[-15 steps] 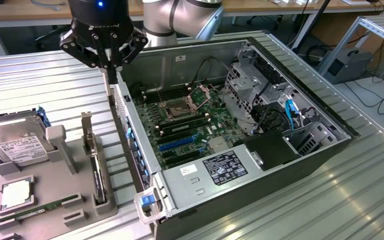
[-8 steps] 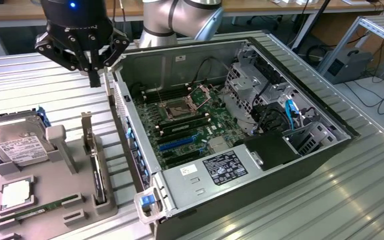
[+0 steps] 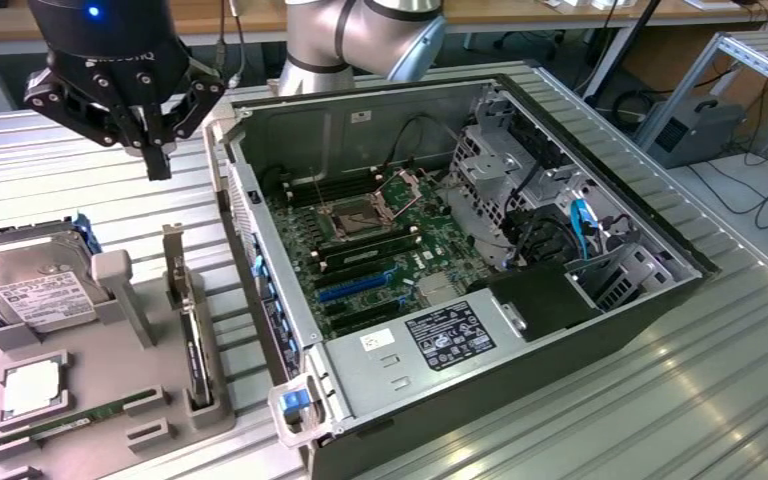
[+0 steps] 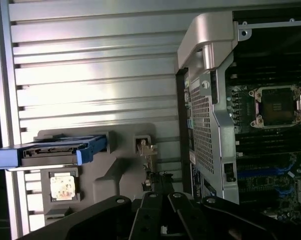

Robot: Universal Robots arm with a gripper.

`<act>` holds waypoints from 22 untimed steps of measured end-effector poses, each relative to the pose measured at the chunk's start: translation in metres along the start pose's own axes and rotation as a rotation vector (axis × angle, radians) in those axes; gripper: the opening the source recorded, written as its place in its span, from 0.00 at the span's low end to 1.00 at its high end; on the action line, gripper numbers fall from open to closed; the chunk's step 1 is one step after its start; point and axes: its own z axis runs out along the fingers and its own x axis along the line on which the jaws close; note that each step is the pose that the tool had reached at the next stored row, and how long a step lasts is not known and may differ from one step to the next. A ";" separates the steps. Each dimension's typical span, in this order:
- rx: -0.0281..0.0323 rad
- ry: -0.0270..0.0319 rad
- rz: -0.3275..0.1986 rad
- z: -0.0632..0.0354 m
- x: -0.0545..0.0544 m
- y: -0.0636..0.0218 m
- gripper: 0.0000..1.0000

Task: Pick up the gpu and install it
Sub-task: 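Reach for the gpu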

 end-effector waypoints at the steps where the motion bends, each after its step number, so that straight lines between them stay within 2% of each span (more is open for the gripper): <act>1: 0.0000 0.0000 0.000 0.0000 0.000 0.0000 0.11; 12: 0.0000 0.0000 0.000 0.0000 0.001 -0.0001 0.11; 18: 0.0000 0.0000 0.000 -0.0004 0.000 -0.0098 0.11; 22: 0.0000 0.0000 0.000 -0.0010 -0.001 -0.0235 0.11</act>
